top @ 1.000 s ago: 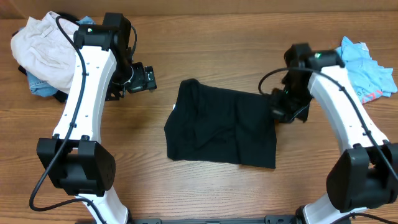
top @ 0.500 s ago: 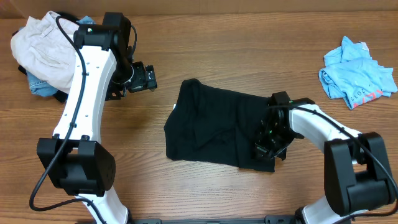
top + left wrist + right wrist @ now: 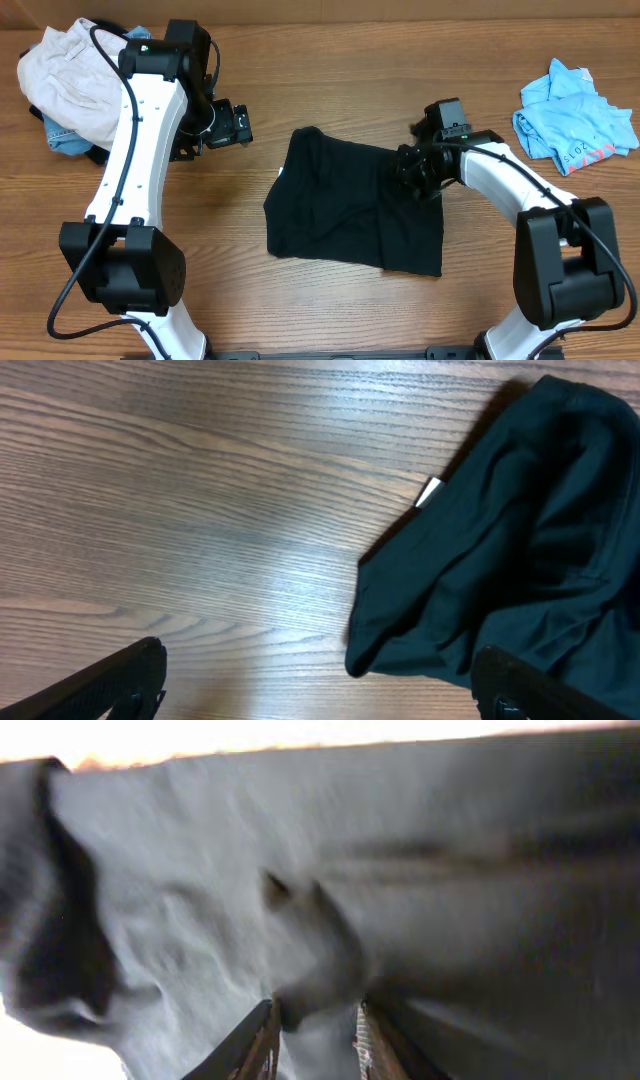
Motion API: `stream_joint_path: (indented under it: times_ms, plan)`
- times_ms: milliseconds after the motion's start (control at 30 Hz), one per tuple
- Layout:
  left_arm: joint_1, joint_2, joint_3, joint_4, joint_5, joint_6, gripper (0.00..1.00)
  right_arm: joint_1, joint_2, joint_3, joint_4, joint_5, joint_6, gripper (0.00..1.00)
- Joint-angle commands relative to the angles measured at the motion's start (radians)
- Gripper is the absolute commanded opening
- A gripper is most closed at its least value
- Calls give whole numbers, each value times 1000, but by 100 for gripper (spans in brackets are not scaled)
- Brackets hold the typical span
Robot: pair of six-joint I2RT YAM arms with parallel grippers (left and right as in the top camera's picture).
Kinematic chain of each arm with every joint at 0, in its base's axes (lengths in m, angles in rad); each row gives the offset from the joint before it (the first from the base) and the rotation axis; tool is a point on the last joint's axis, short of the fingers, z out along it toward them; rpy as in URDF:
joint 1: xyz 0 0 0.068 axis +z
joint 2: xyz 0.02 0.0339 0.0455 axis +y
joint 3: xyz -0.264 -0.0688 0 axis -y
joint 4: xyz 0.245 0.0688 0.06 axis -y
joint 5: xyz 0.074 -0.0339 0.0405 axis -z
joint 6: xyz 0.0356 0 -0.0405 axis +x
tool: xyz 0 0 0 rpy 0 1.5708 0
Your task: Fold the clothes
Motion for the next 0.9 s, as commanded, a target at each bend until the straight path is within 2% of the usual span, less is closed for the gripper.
stream_joint_path:
  times_ms: [0,167,233,300,333,367,433,467,533,633,667,767,867]
  plan:
    - [-6,-13,-1,0,7,23,100,5,30,2,60,121,32,26]
    - [-6,-13,-1,-6,7,23,100,4,32,2,126,182,32,27]
    - [-7,-13,-1,-5,8,23,100,3,32,13,97,253,32,29]
    - [-7,-13,-1,2,8,45,100,-16,29,94,-12,272,31,35]
    - [-7,-13,-1,13,8,69,100,-40,25,195,-132,271,31,41]
    - [-7,-13,-1,17,22,90,100,-76,22,347,-298,271,20,56]
    - [-7,-13,-1,29,132,181,100,-115,22,558,-521,275,-29,74]
    - [-9,-13,-1,40,233,258,100,-138,22,682,-657,278,-57,100]
    - [-28,-13,-15,52,401,398,100,-174,22,829,-842,278,-76,100]
    - [-74,-13,-133,159,420,383,100,-171,22,853,-947,179,-148,100]
    - [-92,-13,-228,242,434,346,100,-159,22,844,-950,181,-158,100]
    - [-127,-13,-439,440,461,348,100,-146,22,838,-943,182,-157,100]
    - [-122,-13,-525,569,438,348,100,-143,22,834,-962,159,-158,100]
